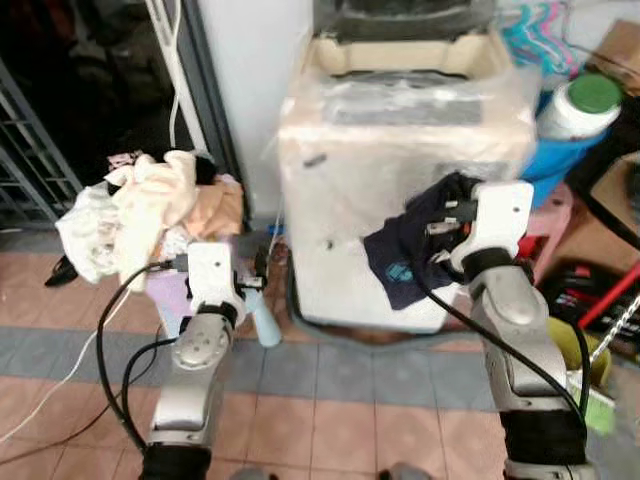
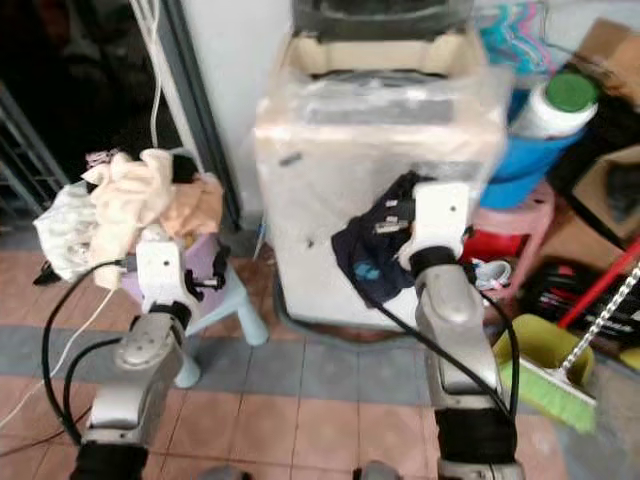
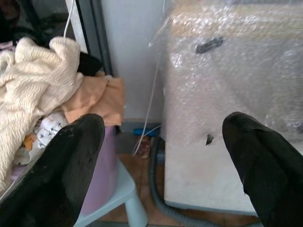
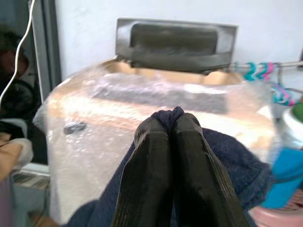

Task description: Clothes washing

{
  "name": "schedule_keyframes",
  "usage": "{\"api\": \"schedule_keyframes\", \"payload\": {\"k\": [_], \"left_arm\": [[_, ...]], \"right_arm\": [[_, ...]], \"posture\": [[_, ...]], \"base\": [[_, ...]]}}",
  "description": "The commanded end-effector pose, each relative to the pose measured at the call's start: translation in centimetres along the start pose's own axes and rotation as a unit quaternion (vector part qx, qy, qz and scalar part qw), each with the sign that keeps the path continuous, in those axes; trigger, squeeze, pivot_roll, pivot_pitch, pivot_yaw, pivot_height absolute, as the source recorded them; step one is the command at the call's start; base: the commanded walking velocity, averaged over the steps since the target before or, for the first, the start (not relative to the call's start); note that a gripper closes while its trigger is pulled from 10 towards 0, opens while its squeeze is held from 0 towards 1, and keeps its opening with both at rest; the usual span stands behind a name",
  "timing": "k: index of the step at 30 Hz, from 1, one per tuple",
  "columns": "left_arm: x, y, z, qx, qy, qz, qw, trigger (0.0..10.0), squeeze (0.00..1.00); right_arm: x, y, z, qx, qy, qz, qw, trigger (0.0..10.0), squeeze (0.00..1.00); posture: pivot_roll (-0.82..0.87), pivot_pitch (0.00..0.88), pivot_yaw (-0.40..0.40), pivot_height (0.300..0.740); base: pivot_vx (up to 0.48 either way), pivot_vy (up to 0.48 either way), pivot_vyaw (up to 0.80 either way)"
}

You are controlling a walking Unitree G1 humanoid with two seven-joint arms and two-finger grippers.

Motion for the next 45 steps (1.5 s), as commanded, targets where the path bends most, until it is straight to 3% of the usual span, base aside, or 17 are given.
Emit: {"api": "schedule_keyframes", "payload": {"k": [1,6,28,39,42,45], "left_arm": [[-0.1,0.4,-1.4,0.001,0.023,0.005,1.000,10.0,0.00],[-1.0,0.1,-1.9,-0.004,0.024,0.008,1.000,10.0,0.00],[-1.0,-0.7,-2.0,-0.016,0.022,-0.006,1.000,10.0,0.00],[-1.1,-1.0,-2.1,-0.012,0.020,-0.015,1.000,10.0,0.00],[-1.4,-1.0,-2.2,0.001,0.011,-0.007,1.000,10.0,0.00],[-2.3,-1.5,-3.0,0.025,0.006,-0.003,1.000,10.0,0.00]], "right_arm": [[0.2,0.9,-0.9,-0.001,0.017,0.020,1.000,10.0,0.00],[-0.7,-0.1,-1.1,0.000,0.020,0.001,1.000,10.0,0.00],[-0.9,-1.0,-1.3,-0.006,0.028,-0.010,1.000,10.0,0.00],[-1.6,-1.5,-1.1,-0.008,0.022,-0.016,1.000,10.0,0.00],[-2.7,-2.2,-0.5,-0.007,0.010,-0.021,1.000,10.0,0.00],[-5.1,-4.0,0.5,-0.027,-0.029,-0.043,0.998,10.0,0.00]], "posture": [[-0.03,0.051,0.062,0.740],[-0.03,0.061,0.053,0.740],[-0.04,0.010,0.057,0.740],[-0.04,0.010,0.073,0.740],[-0.05,0.004,0.087,0.740],[-0.06,0.000,0.101,0.740]], "base": [[0.000,0.000,0.00],[0.057,0.000,0.00],[0.408,0.000,0.00],[0.403,0.257,0.00],[0.000,0.000,0.00],[0.000,0.000,0.00]]}}
Point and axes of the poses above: a point about 5 cm out from each wrist's last joint towards the gripper, its own x axis pointing out of the wrist towards the gripper, its own y axis along the axis of the wrist's last joint, z = x × y, the point moved 1 cm from there along x, pointing out of the wrist towards the gripper, and after that the axes turned 7 degrees about x, right-handed, at the moved point
